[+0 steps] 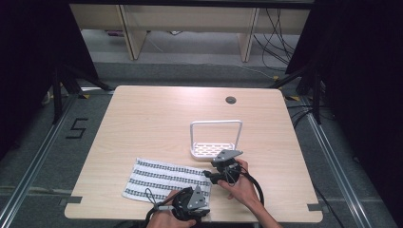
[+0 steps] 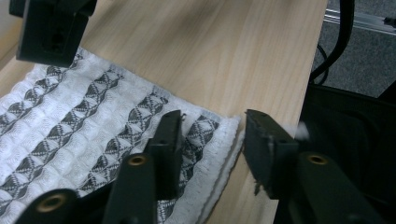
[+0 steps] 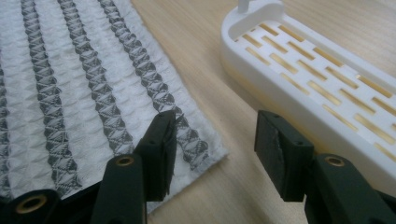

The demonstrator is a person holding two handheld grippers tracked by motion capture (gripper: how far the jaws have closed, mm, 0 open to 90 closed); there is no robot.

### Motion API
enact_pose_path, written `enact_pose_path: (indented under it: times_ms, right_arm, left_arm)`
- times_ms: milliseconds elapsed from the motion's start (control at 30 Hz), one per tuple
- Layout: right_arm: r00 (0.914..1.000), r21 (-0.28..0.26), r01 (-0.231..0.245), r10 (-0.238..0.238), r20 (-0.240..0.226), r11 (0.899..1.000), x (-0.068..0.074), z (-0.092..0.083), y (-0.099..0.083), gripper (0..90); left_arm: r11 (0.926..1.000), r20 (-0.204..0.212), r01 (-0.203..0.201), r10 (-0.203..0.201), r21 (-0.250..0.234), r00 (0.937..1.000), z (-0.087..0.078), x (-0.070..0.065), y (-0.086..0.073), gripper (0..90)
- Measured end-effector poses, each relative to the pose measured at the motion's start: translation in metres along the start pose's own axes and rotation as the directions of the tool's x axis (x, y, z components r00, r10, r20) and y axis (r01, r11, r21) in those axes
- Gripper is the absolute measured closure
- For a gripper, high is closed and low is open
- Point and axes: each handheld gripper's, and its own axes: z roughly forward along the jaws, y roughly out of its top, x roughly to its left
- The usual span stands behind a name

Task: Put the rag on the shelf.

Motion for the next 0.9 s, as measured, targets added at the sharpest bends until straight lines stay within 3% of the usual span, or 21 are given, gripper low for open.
enact_pose_path:
  times_ms: [33,167,200,400,433,633,733,900]
  right_arm:
    - [0.9998,0.013,0.021,-0.021,-0.001,1.0,-0.0018,0.001,0.0007,52.4]
    - [1.0,0.016,0.008,-0.008,-0.003,1.0,-0.0009,0.0064,0.0009,55.2]
    - [0.9998,0.045,0.019,-0.018,-0.009,0.999,-0.003,0.0069,0.001,57.7]
    - [0.9997,0.029,0.013,-0.013,-0.02,0.999,-0.0035,0.009,-0.0006,63.9]
    - [0.9996,0.05,0.008,-0.006,-0.026,0.999,-0.0027,0.0069,-0.0002,66.8]
    - [0.9993,0.05,-0.002,0.004,-0.038,0.999,-0.0018,0.0057,-0.0014,76.0]
    - [0.9989,0.034,-0.005,0.007,-0.046,0.999,-0.0025,0.0053,-0.0034,84.7]
    - [0.9983,0.007,-0.024,0.024,-0.054,1.0,-0.0003,0.0002,-0.0016,88.3]
  left_arm:
    - [1.0,-0.001,0.001,-0.001,-0.002,1.0,-0.0001,0.0,-0.0002,62.3]
    - [0.9999,-0.01,-0.012,0.012,0.007,0.9999,-0.0011,0.0003,-0.0001,69.4]
    - [0.9997,-0.016,-0.021,0.022,0.009,0.9996,-0.0007,0.0007,-0.0001,71.8]
    - [0.9994,-0.024,-0.036,0.036,0.003,0.9991,-0.0017,0.0009,-0.001,79.5]
    - [0.9995,-0.038,-0.031,0.031,-0.006,0.9988,-0.0016,0.0011,-0.0015,81.3]
    - [0.9998,-0.028,-0.015,0.014,-0.016,0.9995,-0.0024,0.0009,-0.0019,83.6]
    - [0.9995,-0.028,0.0,-0.001,-0.032,0.9996,-0.0036,0.0014,-0.0026,84.8]
    - [0.9985,-0.016,0.016,-0.017,-0.052,0.9997,-0.0089,0.0033,-0.003,85.8]
